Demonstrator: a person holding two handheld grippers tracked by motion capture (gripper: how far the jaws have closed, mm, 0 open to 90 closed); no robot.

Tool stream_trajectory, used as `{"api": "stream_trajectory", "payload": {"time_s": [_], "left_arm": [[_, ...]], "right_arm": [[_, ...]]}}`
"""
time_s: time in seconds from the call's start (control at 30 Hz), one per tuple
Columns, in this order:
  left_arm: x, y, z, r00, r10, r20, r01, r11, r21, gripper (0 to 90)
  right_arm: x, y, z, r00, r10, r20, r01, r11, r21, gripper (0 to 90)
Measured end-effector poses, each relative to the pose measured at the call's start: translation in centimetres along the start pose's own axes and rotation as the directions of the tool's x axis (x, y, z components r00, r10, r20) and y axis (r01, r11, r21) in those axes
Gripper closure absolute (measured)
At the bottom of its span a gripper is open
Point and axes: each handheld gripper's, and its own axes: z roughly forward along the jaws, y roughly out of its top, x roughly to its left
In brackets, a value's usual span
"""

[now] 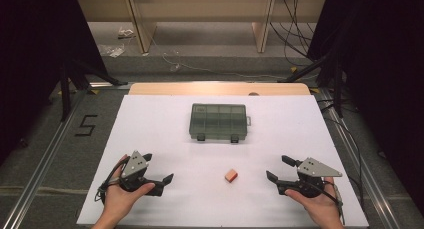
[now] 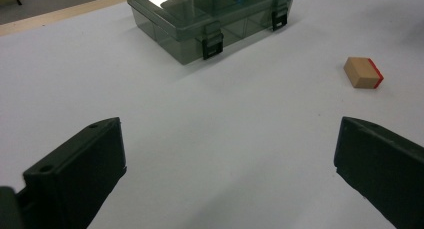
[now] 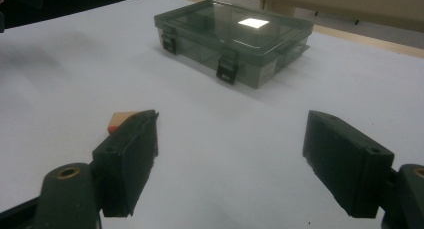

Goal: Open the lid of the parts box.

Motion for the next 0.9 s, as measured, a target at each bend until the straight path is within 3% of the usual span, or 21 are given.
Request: {"api": "stream_trajectory", "payload": {"time_s": [0.1, 0.33, 0.4, 0.47, 0.5, 0.57, 0.7, 0.8, 0.9], "left_arm": [[0.3, 0.0, 0.0, 0.9997, -0.024, 0.000, 0.024, 0.9996, -0.012, 0.0], [0.3, 0.4, 0.1, 0.9996, -0.029, -0.002, 0.029, 0.9989, -0.037, 0.0], [0.5, 0.8, 0.3, 0.9990, -0.040, -0.017, 0.039, 0.9978, -0.053, 4.2], [0.6, 1.1, 0.4, 0.9981, -0.053, -0.030, 0.051, 0.9967, -0.063, 16.6], [0.8, 1.6, 0.6, 0.9942, -0.062, -0.088, 0.056, 0.9960, -0.069, 29.2], [1.1, 2.1, 1.0, 0.9908, -0.045, -0.127, 0.037, 0.9972, -0.064, 46.3], [1.8, 2.9, 2.7, 0.9878, -0.029, -0.153, 0.025, 0.9993, -0.028, 74.0], [2.1, 3.5, 4.2, 0.9867, -0.022, -0.161, 0.023, 0.9997, 0.004, 87.9], [2.2, 3.9, 5.2, 0.9875, -0.012, -0.157, 0.016, 0.9996, 0.024, 89.6]], "right_arm": [[-0.1, 0.0, 0.0, 1.0000, 0.002, 0.003, -0.002, 1.000, -0.001, 22.9], [-0.2, 0.2, 0.1, 0.9998, -0.008, 0.018, 0.008, 1.000, -0.002, 24.1], [-0.5, 0.6, 0.3, 0.9994, -0.017, 0.031, 0.017, 1.000, -0.009, 27.8], [-0.7, 0.9, 0.5, 0.9991, -0.021, 0.037, 0.022, 1.000, -0.017, 31.3], [-1.2, 1.5, 0.9, 0.9992, -0.019, 0.034, 0.019, 1.000, -0.025, 41.4], [-1.7, 1.9, 1.2, 0.9993, -0.017, 0.033, 0.018, 1.000, -0.018, 51.6], [-2.7, 2.5, 2.4, 0.9998, -0.017, 0.011, 0.017, 1.000, 0.011, 69.8], [-3.5, 3.0, 3.4, 0.9997, -0.014, 0.020, 0.014, 0.999, 0.030, 82.6], [-4.1, 3.4, 4.5, 0.9993, -0.016, 0.034, 0.014, 0.999, 0.041, 89.2]]}}
